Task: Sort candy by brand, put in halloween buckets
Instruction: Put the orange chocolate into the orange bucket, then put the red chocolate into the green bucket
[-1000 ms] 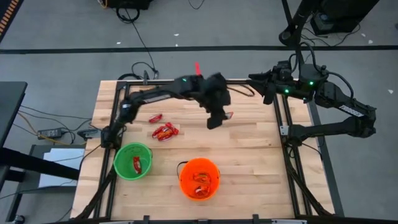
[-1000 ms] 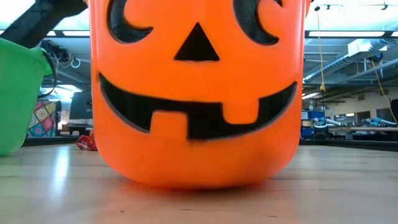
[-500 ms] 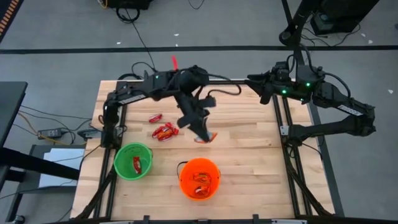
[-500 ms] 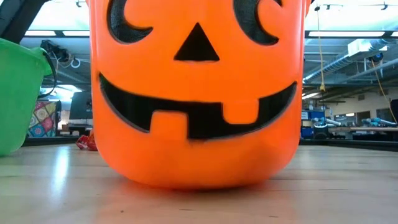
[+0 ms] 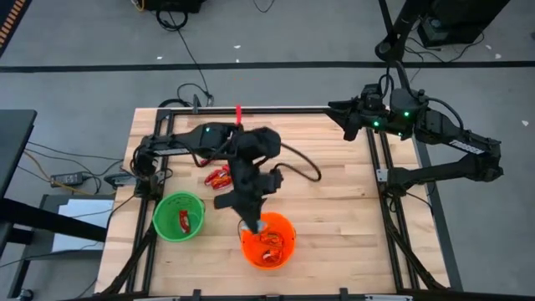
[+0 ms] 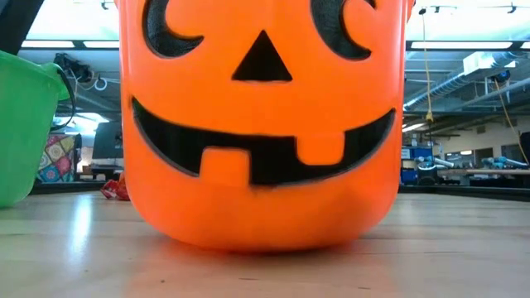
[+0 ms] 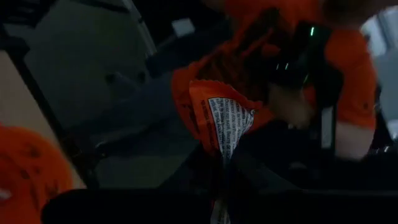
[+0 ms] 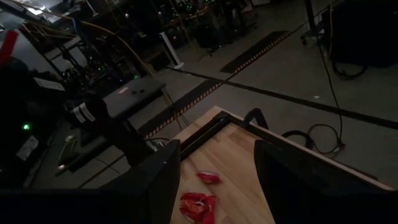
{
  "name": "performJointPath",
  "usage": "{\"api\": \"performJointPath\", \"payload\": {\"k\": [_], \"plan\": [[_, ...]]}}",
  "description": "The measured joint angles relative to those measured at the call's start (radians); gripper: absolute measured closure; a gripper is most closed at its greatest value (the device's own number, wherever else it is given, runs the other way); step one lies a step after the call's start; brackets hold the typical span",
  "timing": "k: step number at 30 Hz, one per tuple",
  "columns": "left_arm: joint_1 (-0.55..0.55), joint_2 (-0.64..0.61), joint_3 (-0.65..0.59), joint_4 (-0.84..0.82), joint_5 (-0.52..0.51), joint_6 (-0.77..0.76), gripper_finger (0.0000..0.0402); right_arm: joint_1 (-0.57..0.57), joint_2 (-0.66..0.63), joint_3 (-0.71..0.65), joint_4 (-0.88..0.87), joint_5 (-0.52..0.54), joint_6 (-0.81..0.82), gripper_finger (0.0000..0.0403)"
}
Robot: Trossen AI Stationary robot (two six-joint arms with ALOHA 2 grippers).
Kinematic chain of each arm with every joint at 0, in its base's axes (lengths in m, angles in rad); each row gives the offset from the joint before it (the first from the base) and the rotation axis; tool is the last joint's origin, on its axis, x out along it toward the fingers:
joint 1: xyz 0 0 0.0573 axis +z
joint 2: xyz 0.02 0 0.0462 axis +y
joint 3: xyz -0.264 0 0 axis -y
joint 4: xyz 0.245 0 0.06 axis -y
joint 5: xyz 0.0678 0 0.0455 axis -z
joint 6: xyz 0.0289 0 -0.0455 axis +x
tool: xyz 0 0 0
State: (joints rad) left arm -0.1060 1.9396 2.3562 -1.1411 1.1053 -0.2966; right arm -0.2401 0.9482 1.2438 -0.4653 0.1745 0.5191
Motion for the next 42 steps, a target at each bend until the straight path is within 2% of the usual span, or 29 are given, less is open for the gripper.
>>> {"api": "performJointPath", "payload": {"k": [4,9,20,22,24,27,33,42], "plan": [[-0.020,0.002,-0.025,-0.116,-0.063,0.173,0.0374,0.000,0.008,0.000,0.001,0.000,0.012,0.0188],[-0.019,0.004,-0.168,-0.140,-0.098,0.325,0.0374,0.011,0.019,0.000,0.000,0.016,0.053,0.0188],[-0.019,0.006,-0.629,0.115,-0.106,0.449,0.0374,0.062,0.032,0.000,-0.003,0.054,0.107,0.0188],[-0.019,0.006,-0.681,0.161,-0.160,0.440,0.0374,0.062,0.032,0.000,-0.003,0.064,0.107,0.0188],[-0.019,0.006,-0.709,0.193,-0.261,0.424,0.0371,0.062,0.032,0.000,-0.003,0.064,0.107,0.0188],[-0.015,0.006,-0.727,0.251,-0.294,0.424,0.0360,0.061,0.032,0.000,-0.003,0.068,0.102,0.0188],[0.000,0.006,-0.702,0.318,-0.299,0.417,0.0308,0.060,0.032,0.000,-0.002,0.071,0.090,0.0188],[0.008,-0.001,-0.697,0.292,-0.297,0.375,0.0166,0.060,0.032,0.000,-0.002,0.071,0.088,0.0188]]}}
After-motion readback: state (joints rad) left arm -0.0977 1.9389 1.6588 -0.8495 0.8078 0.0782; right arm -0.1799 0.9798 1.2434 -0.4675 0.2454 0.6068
